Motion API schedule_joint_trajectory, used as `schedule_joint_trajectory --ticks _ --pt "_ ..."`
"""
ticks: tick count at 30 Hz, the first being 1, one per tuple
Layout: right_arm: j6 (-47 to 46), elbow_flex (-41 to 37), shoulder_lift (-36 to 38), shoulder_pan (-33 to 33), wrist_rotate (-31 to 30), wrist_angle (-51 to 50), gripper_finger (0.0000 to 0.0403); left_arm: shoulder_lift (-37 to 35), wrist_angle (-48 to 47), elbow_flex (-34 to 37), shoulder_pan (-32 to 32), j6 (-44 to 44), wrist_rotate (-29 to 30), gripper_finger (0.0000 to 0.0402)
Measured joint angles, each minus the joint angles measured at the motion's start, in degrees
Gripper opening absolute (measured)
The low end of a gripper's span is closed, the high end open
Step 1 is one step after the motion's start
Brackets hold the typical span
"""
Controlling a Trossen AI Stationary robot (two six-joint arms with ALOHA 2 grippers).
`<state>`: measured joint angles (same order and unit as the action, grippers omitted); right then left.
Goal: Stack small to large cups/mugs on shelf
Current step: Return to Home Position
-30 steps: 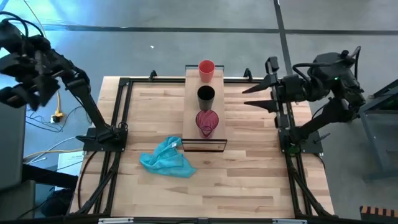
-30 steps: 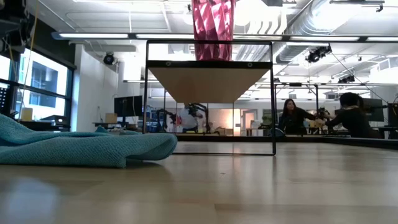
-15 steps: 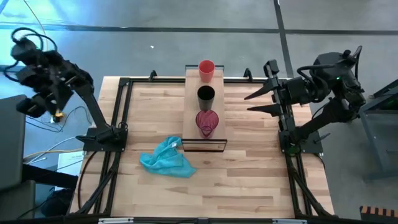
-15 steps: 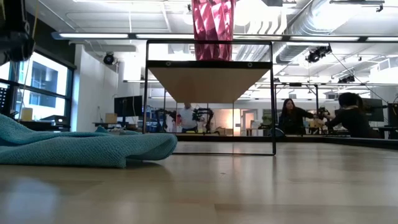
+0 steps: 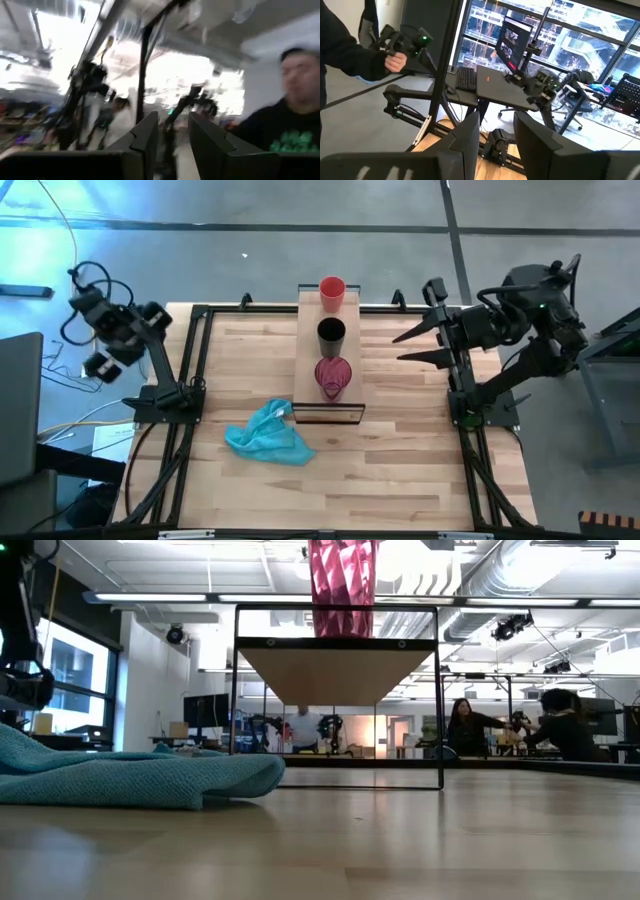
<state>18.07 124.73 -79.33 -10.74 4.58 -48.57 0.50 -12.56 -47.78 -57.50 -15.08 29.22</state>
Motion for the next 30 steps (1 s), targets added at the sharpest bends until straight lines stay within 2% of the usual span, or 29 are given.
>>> schedule_joint_trajectory --ticks 2,11,19,27,30 --pt "0.02 0.00 -0.23 0.00 0.00 0.15 0.0115 0.89 -0.51 1.13 0.18 -0.48 1.62 0.0097" --pt "0.02 0.00 -2.62 0.00 0.48 0.83 0.0115 0.08 8.51 6.70 -3.73 -1.19 -3.26 0.0097" --pt "0.02 0.00 -3.80 0.00 0.55 2.86 0.0115 0.11 17.10 14.07 -7.19 -2.48 1.87 0.0097" --pt "0.02 0.00 -4.20 0.00 0.57 5.39 0.0115 0.08 17.43 17.52 -7.40 2.42 1.28 0.0097" --pt "0.01 0.00 -4.41 0.00 0.59 5.60 0.0115 0.08 20.93 20.35 -7.40 3.32 1.27 0.0097"
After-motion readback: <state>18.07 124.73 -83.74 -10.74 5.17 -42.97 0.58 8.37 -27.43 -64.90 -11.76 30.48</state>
